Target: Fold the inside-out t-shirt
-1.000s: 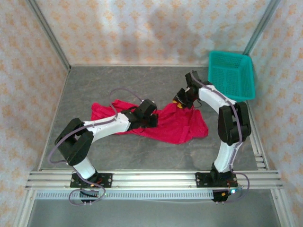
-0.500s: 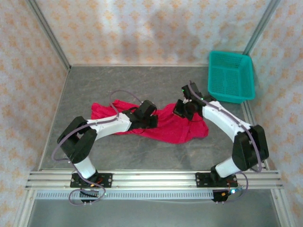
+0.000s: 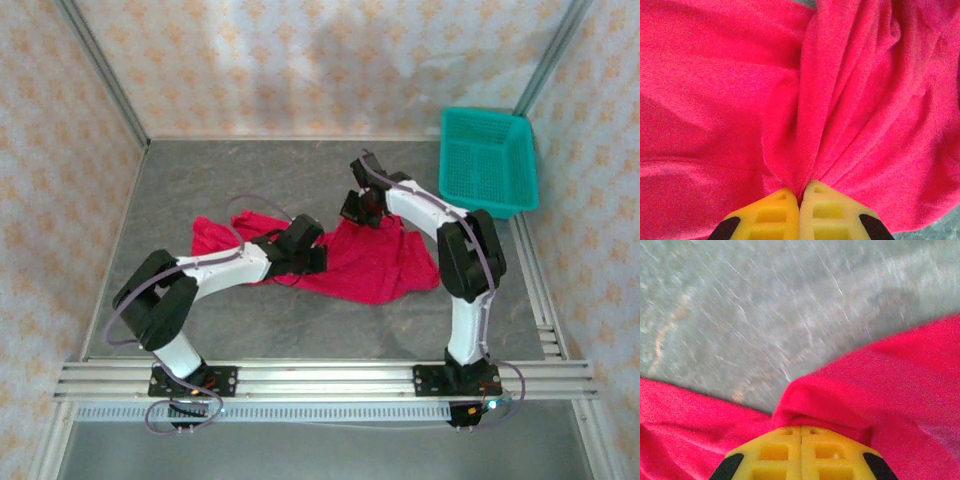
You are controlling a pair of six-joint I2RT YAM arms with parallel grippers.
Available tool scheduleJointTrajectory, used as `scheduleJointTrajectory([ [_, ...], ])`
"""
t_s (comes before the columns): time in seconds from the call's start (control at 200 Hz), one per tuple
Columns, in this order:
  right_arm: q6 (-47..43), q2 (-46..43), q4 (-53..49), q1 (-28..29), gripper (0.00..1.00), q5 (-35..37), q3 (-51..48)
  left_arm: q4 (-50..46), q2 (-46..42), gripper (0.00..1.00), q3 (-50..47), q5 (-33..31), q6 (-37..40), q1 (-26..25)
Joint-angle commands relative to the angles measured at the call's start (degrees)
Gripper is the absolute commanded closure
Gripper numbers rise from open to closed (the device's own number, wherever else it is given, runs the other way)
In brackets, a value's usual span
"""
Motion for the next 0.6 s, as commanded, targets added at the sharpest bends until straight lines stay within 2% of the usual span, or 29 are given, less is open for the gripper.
scheduleJointTrajectory([
  [0.0,-2.86,1.9,-4.89,-0.53,1.0,4.28,3.26,0.6,-1.73,1.0,-1.39,-0.59,-0.33,0.37],
  [0.095,-3.17,-0.53,-4.16,-0.51,0.96,4.7,-1.02,0.96,-1.18,1.0,-1.32,-0.34,-0.33,0.37],
  [0.265,-2.77,-7.66,0.12,-1.28,0.68,7.48,-13.46,0.66,-0.64,1.0,-0.58,0.02,0.15,0.37],
  [0.33,-2.14,-8.67,1.85,-2.74,0.63,7.91,-16.61,0.27,-0.69,1.0,-0.46,0.0,0.5,0.37],
  [0.595,-2.91,-15.76,2.29,-4.73,0.36,5.11,-19.31,-2.39,-0.92,1.0,1.57,-0.6,1.78,0.37],
])
